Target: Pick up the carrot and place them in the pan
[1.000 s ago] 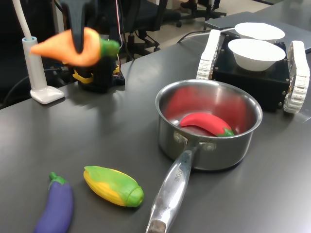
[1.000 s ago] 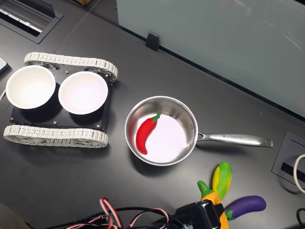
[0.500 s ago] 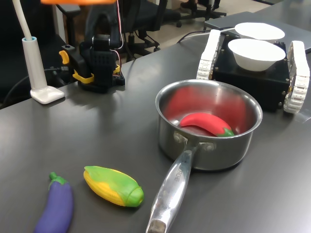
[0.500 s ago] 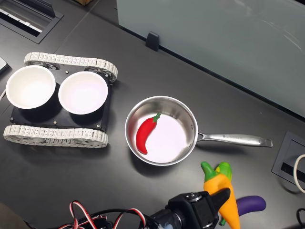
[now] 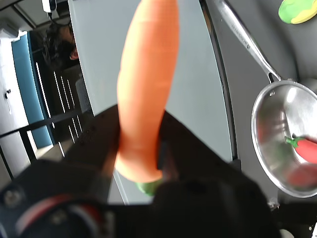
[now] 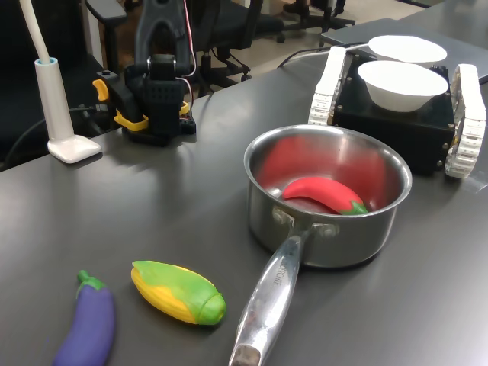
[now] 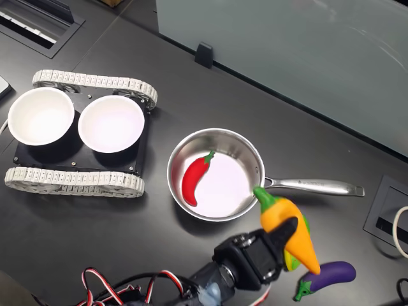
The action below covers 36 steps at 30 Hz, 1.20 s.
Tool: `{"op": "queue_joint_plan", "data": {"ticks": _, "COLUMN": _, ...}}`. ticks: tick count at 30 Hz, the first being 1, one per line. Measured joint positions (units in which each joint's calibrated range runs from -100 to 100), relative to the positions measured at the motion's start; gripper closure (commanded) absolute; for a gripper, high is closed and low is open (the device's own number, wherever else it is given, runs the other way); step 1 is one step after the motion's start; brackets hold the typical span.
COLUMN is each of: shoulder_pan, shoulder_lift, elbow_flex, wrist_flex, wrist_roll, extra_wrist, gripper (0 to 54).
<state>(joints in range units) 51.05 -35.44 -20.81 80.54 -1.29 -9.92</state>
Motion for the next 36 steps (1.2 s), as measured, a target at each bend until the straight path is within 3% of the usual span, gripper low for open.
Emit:
{"op": "queue_joint_plan", "data": {"ticks": 21, "shoulder_pan": -18.9, "shoulder_lift": -5.6, "elbow_flex": 24.9, "wrist_flex": -9.3, "wrist_roll": 2.2, "extra_wrist": 0.0, "gripper": 53.5}}
{"op": "queue_joint_plan", "data": {"ticks": 27, "shoulder_pan": -23.0, "shoulder_lift": -7.5, "elbow_flex": 28.5, "wrist_flex": -9.9, "wrist_roll": 2.8, "extra_wrist": 0.2, "gripper": 53.5}}
{"op": "queue_joint_plan", "data": {"ticks": 36, "shoulder_pan": -31.1, "shoulder_lift": -8.8, "elbow_flex": 35.7, "wrist_flex": -12.4, "wrist_roll": 3.5, "extra_wrist": 3.4, "gripper": 53.5}}
